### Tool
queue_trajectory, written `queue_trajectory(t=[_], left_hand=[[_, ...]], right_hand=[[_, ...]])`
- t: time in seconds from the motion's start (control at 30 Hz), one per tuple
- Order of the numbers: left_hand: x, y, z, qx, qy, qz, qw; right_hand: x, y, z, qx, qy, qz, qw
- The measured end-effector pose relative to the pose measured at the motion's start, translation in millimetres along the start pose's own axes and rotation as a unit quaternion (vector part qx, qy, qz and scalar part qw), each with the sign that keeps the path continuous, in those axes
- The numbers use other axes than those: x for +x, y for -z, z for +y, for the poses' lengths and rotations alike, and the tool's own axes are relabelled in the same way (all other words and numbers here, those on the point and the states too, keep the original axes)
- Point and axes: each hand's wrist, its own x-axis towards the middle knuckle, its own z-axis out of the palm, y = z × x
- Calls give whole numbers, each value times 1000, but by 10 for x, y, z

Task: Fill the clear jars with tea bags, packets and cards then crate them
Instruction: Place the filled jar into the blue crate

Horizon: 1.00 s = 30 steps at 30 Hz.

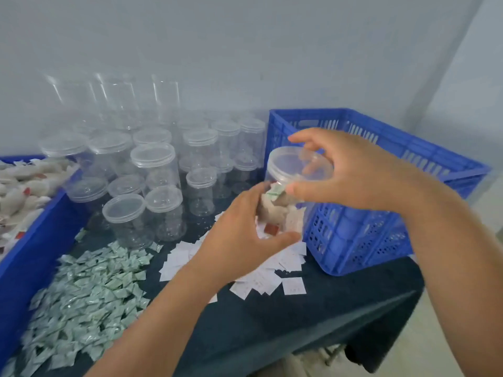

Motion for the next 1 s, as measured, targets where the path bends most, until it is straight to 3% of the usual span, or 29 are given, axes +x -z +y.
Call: queue_trajectory(t=[0.13, 0.23, 0.37, 0.47, 0.57, 0.73, 0.87, 1.0], left_hand=[[722, -181, 457, -8, -51, 35, 998], [1026, -307, 631, 32, -37, -5, 999], [1027, -480, 563, 67, -29, -100, 992], [910, -598, 455, 45, -35, -109, 992], [836, -630, 386, 13, -24, -106, 994], [761, -587, 304, 1, -14, -116, 993], [710, -541, 255, 9, -7, -138, 990], [602, -492, 183, 3, -3, -158, 987]], right_hand=[[169, 618, 286, -51, -22, 118, 991], [346, 1004, 597, -67, -89, 157, 981], [654, 1078, 1134, -121, -219, 58, 966], [763, 786, 1480, -141, -240, -64, 958], [791, 468, 1725, -82, -271, -152, 947], [806, 403, 1864, 28, -299, -190, 935], [817, 406, 1804, 52, -302, -238, 922], [938, 432, 1768, 31, -278, -165, 946]])
